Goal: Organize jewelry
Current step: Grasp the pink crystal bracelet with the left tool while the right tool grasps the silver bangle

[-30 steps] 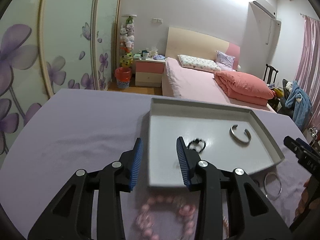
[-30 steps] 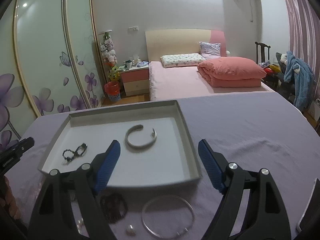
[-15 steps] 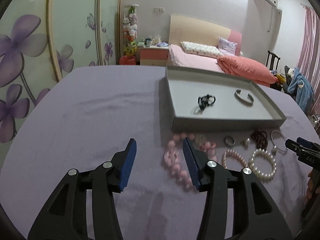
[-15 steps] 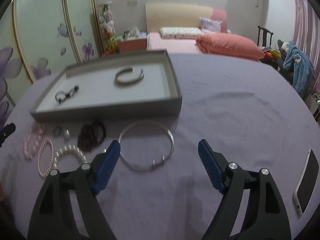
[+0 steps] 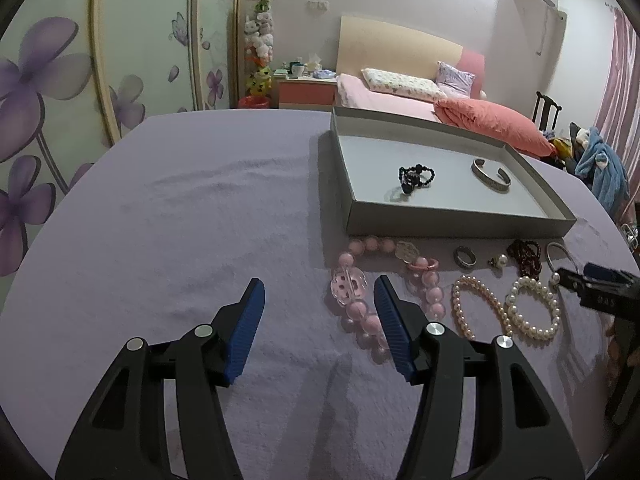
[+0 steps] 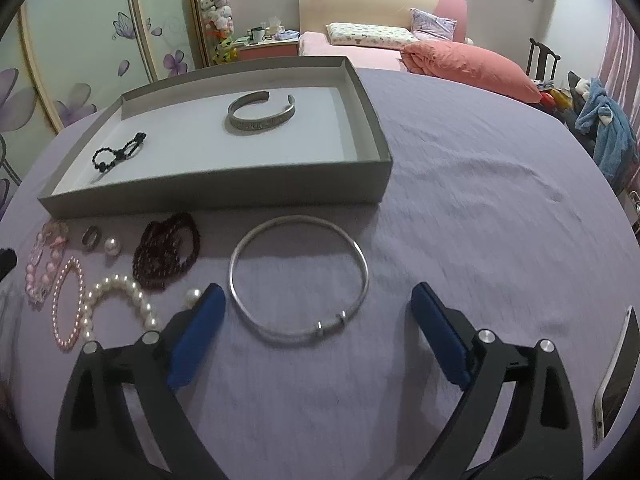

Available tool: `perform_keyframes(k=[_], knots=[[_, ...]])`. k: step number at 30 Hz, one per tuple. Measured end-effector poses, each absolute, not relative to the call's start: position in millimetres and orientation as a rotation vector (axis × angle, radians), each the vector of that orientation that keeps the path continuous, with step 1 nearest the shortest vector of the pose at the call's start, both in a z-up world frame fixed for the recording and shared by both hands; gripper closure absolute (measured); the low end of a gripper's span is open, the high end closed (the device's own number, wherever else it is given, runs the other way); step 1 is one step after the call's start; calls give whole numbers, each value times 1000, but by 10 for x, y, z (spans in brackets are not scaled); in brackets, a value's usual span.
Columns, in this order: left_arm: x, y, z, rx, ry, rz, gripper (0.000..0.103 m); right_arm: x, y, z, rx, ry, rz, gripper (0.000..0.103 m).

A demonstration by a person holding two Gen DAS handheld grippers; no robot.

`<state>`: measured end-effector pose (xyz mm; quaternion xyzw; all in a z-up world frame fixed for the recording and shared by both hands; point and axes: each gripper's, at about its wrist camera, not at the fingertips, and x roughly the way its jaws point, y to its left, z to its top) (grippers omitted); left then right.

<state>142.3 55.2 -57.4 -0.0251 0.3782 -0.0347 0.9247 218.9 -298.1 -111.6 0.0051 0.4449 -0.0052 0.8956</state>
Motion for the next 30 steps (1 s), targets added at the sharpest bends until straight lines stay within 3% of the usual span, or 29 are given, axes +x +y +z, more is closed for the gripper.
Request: perform_keyframes(k=[2, 4, 17, 24, 30], knots=[[1414, 545, -581, -47, 780, -75, 45, 2230, -2974, -1098, 9, 918, -5, 16], [1413, 539, -585, -41, 784, -81, 45, 2228, -2947, -1070, -6, 903, 5, 32], [1674, 366, -705, 13, 873, -79, 46, 2225, -2951, -1087, -1, 901, 7, 32], [1730, 325, -731, 50, 891, -60, 62, 2223, -2953, -1089, -1, 900, 8, 31], [1720, 327, -730, 52, 891, -62, 65, 2220, -2955, -1090, -1, 900, 8, 29]])
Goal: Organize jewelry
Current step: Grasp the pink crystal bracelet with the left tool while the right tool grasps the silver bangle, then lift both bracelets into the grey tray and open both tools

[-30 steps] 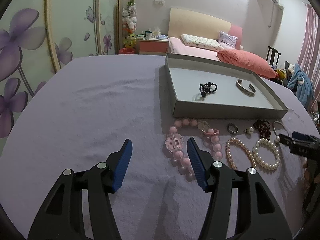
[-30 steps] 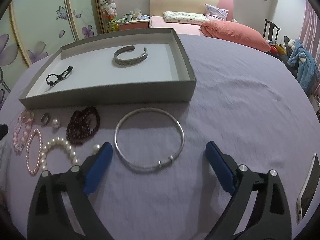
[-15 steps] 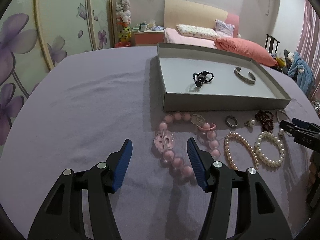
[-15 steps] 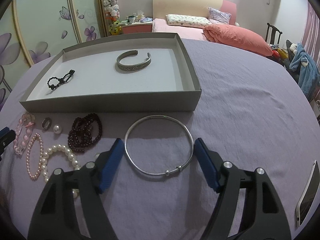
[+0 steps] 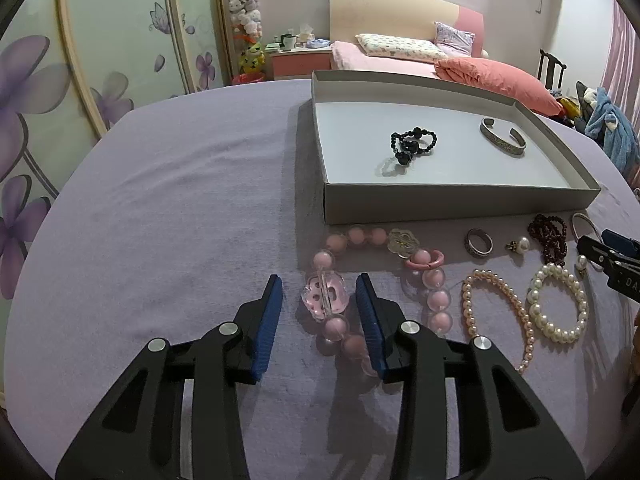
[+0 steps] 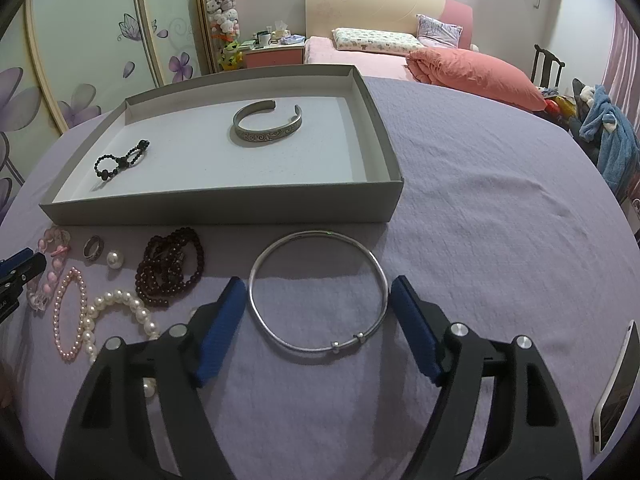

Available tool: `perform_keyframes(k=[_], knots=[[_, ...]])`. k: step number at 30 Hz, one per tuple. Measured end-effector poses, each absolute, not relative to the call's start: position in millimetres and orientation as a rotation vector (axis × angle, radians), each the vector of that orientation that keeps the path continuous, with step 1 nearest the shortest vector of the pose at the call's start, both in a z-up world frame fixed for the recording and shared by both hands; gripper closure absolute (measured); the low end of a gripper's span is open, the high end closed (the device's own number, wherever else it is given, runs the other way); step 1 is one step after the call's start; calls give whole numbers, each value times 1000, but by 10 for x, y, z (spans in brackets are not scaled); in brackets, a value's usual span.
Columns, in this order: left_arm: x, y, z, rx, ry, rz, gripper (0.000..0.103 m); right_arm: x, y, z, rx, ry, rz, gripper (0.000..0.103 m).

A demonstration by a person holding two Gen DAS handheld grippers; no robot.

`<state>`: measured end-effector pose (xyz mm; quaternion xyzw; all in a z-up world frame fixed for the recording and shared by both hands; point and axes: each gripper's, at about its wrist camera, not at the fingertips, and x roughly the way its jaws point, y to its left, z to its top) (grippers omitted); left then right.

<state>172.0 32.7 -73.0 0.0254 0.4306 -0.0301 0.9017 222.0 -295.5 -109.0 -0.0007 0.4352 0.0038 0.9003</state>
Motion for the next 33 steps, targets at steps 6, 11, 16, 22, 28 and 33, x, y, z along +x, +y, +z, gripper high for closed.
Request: perform_keyframes(k=[6, 11, 16, 22, 28, 33], knots=[[1717, 331, -723, 55, 888, -72, 79, 2211, -2951, -1100, -3, 898, 11, 32], [1719, 357, -712, 42, 889, -70, 79, 2188, -2956, -1101, 7, 901, 13, 33], [1650, 427, -671, 8, 873, -68, 79, 2088, -3000, -1091, 43, 891, 17, 33], [1509, 489, -518, -44, 804, -94, 79, 1945, -2997, -1016, 86, 862, 33, 33], [1374, 488, -357, -79, 737, -128, 79, 1820, -2966, -929, 123, 832, 57, 33], [1287, 437, -264, -92, 696, -154, 79, 1748, -2985, -887, 159, 820, 76, 33]])
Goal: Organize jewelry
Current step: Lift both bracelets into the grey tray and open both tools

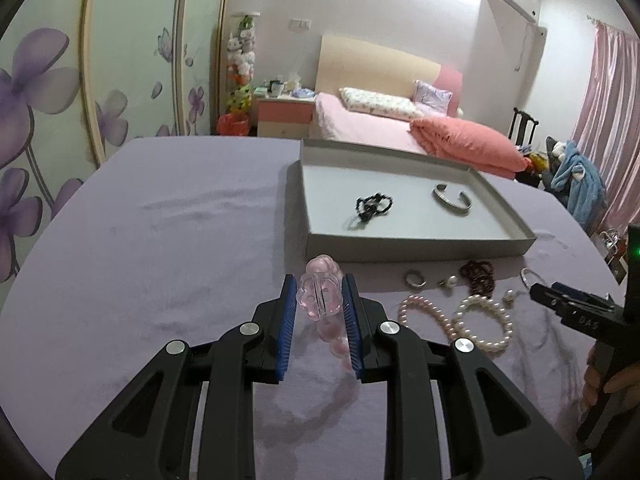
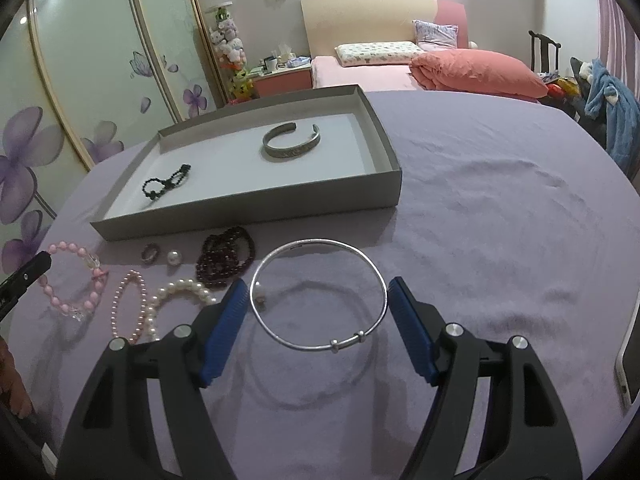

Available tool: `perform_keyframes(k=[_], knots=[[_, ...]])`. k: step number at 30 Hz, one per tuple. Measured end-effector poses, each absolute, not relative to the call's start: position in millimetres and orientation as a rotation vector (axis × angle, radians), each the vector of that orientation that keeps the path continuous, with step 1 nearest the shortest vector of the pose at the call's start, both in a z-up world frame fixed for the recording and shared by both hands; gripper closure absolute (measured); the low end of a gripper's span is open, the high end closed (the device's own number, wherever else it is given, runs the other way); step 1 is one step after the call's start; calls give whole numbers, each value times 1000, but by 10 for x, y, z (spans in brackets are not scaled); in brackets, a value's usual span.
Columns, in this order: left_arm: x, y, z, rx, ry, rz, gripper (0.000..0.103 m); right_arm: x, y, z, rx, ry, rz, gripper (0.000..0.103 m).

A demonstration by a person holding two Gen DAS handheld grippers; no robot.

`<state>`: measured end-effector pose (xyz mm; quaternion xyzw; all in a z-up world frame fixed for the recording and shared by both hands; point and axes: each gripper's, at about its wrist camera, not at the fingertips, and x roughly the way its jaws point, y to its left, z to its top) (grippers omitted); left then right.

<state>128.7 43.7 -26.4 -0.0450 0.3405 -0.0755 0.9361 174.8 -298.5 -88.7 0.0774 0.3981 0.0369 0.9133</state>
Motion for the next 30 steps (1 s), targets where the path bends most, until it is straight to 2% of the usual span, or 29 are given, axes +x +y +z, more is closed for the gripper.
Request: perform_keyframes(k=[21, 30], knots=[[1186, 270, -97, -115, 620, -195, 79, 1606, -2903, -696, 228, 724, 130, 33], [1159, 167, 15, -107, 564, -202, 79, 1503, -2705, -422, 196, 580, 137, 33]])
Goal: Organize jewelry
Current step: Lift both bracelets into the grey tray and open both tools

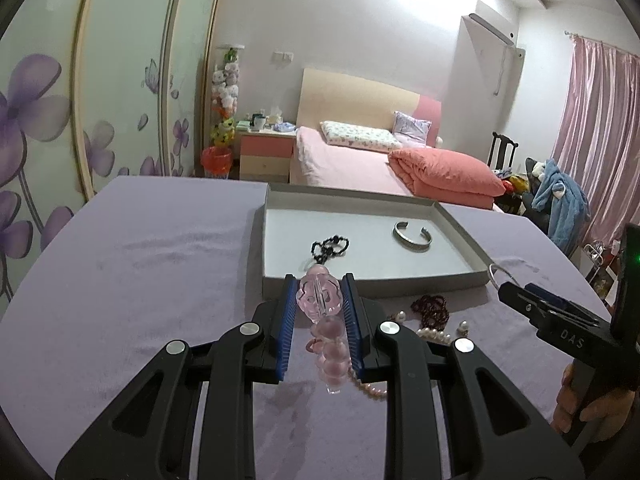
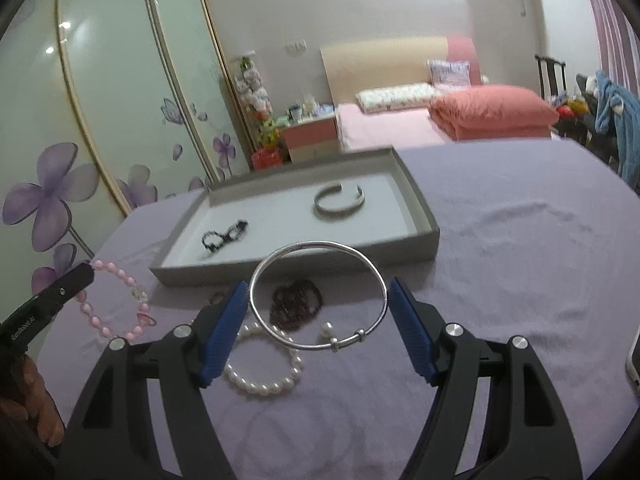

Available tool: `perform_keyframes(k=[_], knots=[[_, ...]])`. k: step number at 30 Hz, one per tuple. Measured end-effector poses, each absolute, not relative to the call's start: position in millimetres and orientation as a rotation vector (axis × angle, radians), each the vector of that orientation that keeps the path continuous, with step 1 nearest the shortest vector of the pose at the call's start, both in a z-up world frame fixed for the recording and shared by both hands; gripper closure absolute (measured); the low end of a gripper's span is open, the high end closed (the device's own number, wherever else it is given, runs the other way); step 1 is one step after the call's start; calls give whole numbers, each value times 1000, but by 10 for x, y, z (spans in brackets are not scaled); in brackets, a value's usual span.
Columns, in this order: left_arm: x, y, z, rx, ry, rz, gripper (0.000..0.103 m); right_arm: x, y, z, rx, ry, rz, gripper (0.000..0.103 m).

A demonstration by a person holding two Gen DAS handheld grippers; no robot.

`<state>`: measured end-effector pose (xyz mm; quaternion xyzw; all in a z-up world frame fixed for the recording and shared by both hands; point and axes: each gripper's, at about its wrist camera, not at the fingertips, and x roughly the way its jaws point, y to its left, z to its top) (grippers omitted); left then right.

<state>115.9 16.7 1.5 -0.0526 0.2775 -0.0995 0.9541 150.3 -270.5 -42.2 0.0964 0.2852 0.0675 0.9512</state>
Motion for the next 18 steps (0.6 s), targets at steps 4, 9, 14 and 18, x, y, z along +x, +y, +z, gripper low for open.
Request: perform_keyframes(k=[4, 9, 14, 18], knots=[[1160, 106, 86, -96, 529, -193, 79, 1441, -2632, -293, 164, 493, 126, 33], [1158, 0, 176, -71, 472, -177, 79, 1358, -2547, -147, 108, 377, 85, 33], [1198, -116, 255, -43, 420, -165, 79, 1310, -2487, 1, 56, 259, 38, 33], [1251, -182, 295, -32, 394, -161, 79, 1329, -2453, 83, 29, 187, 8, 33]])
